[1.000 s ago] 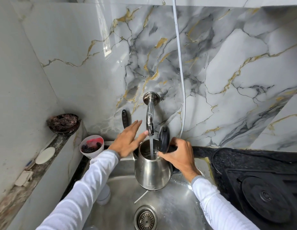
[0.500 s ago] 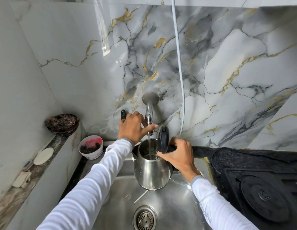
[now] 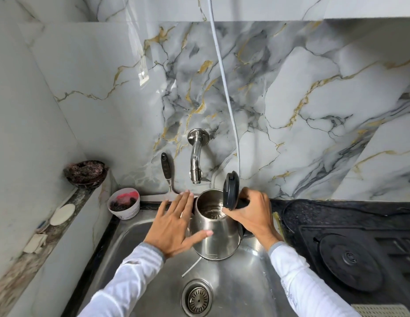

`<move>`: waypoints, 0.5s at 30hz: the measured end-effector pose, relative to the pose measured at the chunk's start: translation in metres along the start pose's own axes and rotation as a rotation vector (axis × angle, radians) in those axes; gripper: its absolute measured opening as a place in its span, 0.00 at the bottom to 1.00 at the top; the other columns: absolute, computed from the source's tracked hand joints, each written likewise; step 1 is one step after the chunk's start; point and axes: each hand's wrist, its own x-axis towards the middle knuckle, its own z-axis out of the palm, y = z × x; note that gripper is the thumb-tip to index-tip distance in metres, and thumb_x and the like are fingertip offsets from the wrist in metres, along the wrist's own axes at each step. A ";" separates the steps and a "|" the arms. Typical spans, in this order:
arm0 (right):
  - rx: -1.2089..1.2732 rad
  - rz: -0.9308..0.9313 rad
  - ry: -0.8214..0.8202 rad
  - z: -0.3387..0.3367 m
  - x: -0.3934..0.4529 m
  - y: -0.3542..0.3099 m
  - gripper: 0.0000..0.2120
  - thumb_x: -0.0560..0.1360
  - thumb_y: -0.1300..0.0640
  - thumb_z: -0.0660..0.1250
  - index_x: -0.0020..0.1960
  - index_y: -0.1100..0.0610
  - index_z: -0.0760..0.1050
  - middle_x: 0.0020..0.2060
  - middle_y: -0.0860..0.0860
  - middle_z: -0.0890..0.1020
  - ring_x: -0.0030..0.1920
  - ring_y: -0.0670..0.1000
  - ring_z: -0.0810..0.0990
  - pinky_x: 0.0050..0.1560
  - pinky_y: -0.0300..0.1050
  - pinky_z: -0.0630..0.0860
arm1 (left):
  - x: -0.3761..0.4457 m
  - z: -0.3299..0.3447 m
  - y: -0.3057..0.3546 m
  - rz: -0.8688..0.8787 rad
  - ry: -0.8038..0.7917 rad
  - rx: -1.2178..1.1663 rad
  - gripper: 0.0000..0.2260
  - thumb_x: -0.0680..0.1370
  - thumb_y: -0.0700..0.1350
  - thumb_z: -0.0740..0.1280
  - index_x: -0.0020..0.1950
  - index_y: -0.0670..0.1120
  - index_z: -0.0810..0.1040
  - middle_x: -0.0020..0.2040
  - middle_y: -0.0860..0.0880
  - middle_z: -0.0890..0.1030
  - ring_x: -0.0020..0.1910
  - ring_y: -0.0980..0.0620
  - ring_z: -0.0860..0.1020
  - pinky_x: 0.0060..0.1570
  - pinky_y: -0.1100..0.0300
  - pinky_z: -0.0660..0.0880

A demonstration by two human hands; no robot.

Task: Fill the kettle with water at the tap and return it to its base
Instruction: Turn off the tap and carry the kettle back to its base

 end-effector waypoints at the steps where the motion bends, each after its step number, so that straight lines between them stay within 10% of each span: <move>1: 0.005 -0.003 0.001 -0.008 -0.002 0.002 0.25 0.58 0.37 0.77 0.37 0.59 0.82 0.33 0.52 0.89 0.37 0.59 0.87 0.42 0.56 0.84 | -0.002 -0.001 0.006 0.020 0.009 0.024 0.51 0.72 0.78 0.45 0.80 0.40 0.55 0.81 0.42 0.58 0.80 0.45 0.58 0.76 0.38 0.61; 15: -0.026 -0.004 0.118 -0.190 -0.025 0.107 0.27 0.57 0.35 0.75 0.35 0.60 0.81 0.33 0.55 0.88 0.38 0.61 0.87 0.43 0.58 0.84 | 0.039 -0.013 0.206 0.191 0.022 0.135 0.47 0.75 0.74 0.42 0.80 0.39 0.53 0.82 0.41 0.56 0.81 0.44 0.54 0.78 0.38 0.55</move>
